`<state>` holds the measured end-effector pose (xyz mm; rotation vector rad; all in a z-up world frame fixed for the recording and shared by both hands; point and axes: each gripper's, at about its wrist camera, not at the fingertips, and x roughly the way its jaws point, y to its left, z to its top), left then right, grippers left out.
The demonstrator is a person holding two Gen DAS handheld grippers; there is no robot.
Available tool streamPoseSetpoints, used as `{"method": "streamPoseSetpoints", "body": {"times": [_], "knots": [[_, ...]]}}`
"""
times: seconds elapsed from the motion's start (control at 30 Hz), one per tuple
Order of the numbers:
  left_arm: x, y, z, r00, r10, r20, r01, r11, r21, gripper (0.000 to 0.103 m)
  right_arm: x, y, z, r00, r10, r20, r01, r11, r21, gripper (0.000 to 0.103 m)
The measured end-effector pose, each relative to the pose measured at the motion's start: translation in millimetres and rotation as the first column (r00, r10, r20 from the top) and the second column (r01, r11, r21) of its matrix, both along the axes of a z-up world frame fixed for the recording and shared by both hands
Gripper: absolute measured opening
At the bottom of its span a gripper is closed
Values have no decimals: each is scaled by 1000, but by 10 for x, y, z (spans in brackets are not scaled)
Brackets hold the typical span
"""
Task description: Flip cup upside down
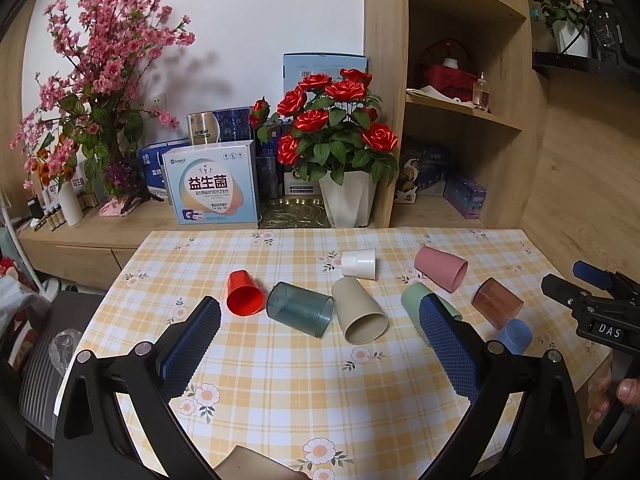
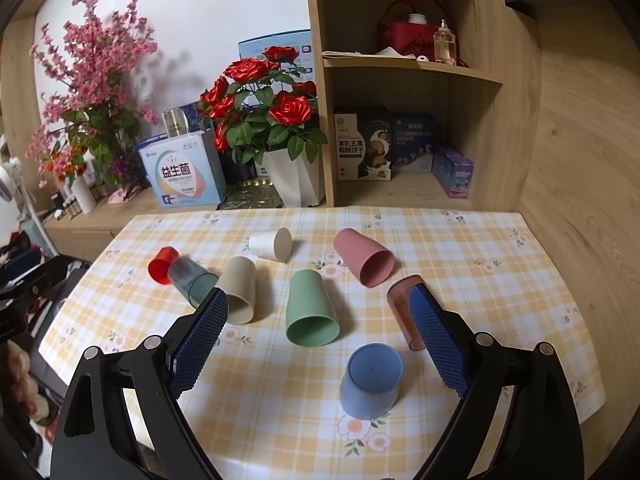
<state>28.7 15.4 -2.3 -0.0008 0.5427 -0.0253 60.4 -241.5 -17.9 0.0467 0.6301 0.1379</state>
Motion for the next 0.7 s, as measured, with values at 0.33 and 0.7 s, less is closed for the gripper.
{"method": "streamPoseSetpoints", "body": {"times": [0.33, 0.7], "knots": [[-8, -21, -1, 1000, -12, -6, 12, 1000, -2, 97, -6, -7, 20, 1000, -4, 6, 4, 1000, 3, 89], [-3, -32, -18, 1000, -14, -15, 14, 1000, -2, 97, 13, -22, 26, 1000, -11, 6, 11, 1000, 7, 89]]}}
